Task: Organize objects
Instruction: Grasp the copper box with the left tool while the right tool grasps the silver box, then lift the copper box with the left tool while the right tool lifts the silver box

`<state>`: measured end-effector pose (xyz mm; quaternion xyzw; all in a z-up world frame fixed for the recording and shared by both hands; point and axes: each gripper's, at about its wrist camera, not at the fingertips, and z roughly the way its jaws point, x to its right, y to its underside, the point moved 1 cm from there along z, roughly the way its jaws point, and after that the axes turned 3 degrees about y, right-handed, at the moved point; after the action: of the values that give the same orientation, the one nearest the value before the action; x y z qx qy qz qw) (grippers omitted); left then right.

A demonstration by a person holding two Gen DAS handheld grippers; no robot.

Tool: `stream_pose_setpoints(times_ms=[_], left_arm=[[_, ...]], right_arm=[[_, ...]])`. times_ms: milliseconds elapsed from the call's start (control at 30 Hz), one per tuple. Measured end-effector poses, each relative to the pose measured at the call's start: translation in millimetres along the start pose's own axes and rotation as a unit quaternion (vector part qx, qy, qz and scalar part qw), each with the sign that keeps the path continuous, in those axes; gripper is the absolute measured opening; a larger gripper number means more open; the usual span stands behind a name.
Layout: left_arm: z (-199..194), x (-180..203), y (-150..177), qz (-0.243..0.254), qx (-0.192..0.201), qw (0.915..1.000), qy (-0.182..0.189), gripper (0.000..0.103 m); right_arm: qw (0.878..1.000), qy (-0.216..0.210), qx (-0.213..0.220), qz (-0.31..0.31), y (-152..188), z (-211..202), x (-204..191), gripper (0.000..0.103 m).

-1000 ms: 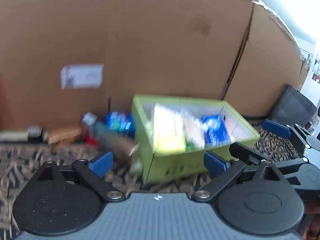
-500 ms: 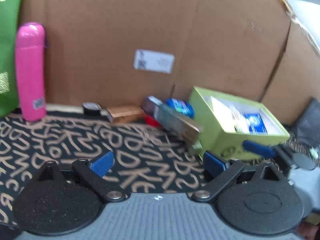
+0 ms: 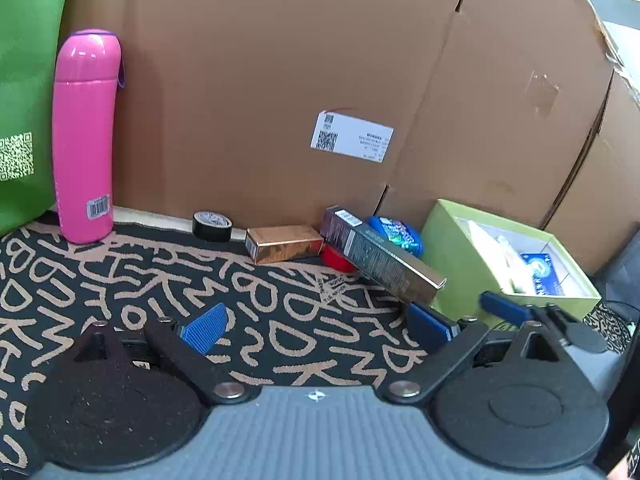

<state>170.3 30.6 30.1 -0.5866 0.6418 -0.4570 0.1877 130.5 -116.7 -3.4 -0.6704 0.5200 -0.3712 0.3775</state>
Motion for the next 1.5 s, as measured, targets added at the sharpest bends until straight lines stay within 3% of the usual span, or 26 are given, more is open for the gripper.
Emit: stream_pose_setpoints(times_ms=[167, 300, 367, 500, 567, 600, 700, 833, 1000, 1067, 1133, 1167, 1233, 1267, 1333, 1433, 1500], left_arm=[[9, -7, 3, -0.008, -0.011, 0.9999, -0.001, 0.099], [20, -11, 2, -0.017, -0.023, 0.9996, 0.0, 0.099], [23, -11, 1, -0.011, -0.025, 0.9996, 0.003, 0.099], [34, -14, -6, 0.028, -0.021, 0.9994, -0.004, 0.099], [45, -17, -14, 0.045, -0.015, 0.9989, -0.002, 0.099], [51, -20, -19, 0.056, -0.012, 0.9984, 0.002, 0.099], [78, -27, -36, 0.086, -0.007, 0.9962, -0.007, 0.099], [115, -32, -53, 0.118, -0.021, 0.9928, -0.004, 0.097], [157, -36, -61, 0.101, -0.06, 0.993, -0.013, 0.097], [169, -37, -56, 0.101, -0.079, 0.9917, -0.016, 0.089], [172, -36, -49, 0.113, -0.084, 0.9898, -0.024, 0.076], [170, -34, -46, 0.127, -0.085, 0.9879, -0.028, 0.068], [159, -29, -39, 0.151, -0.084, 0.9844, -0.034, 0.056], [151, -28, -36, 0.15, -0.083, 0.9847, -0.029, 0.046], [133, -30, -29, 0.139, -0.083, 0.9866, -0.021, 0.038], [106, -30, -14, 0.135, -0.08, 0.9873, -0.023, 0.033], [87, -30, -3, 0.132, -0.08, 0.9877, -0.021, 0.032]], right_arm=[[0.997, 0.062, -0.018, 0.034, 3, 4, 26, 0.084], [0.999, 0.018, 0.01, -0.029, -3, -1, 7, 0.079], [0.998, 0.012, 0.013, -0.06, -6, 6, -4, 0.071], [0.998, 0.012, -0.018, -0.061, -12, 41, -4, 0.053], [0.998, 0.011, -0.028, -0.048, -14, 53, 2, 0.032], [0.999, 0.004, -0.027, -0.042, -15, 54, 5, 0.029], [0.998, -0.03, -0.001, -0.055, -11, 38, 9, 0.023], [0.992, -0.029, 0.026, -0.117, 2, 2, 8, 0.022], [0.982, -0.051, 0.02, -0.182, 24, -36, 0, 0.022], [0.98, -0.065, 0.011, -0.189, 31, -46, -6, 0.024], [0.98, -0.106, -0.016, -0.166, 34, -50, -8, 0.03], [0.981, -0.125, -0.024, -0.146, 34, -52, -6, 0.045], [0.986, -0.131, -0.038, -0.097, 32, -51, -1, 0.062], [0.987, -0.134, -0.039, -0.079, 30, -49, 2, 0.063], [0.988, -0.14, -0.05, -0.043, 24, -44, 9, 0.063], [0.99, -0.126, -0.055, -0.006, 19, -35, 15, 0.061], [0.993, -0.103, -0.053, -0.014, 18, -27, 14, 0.042]])
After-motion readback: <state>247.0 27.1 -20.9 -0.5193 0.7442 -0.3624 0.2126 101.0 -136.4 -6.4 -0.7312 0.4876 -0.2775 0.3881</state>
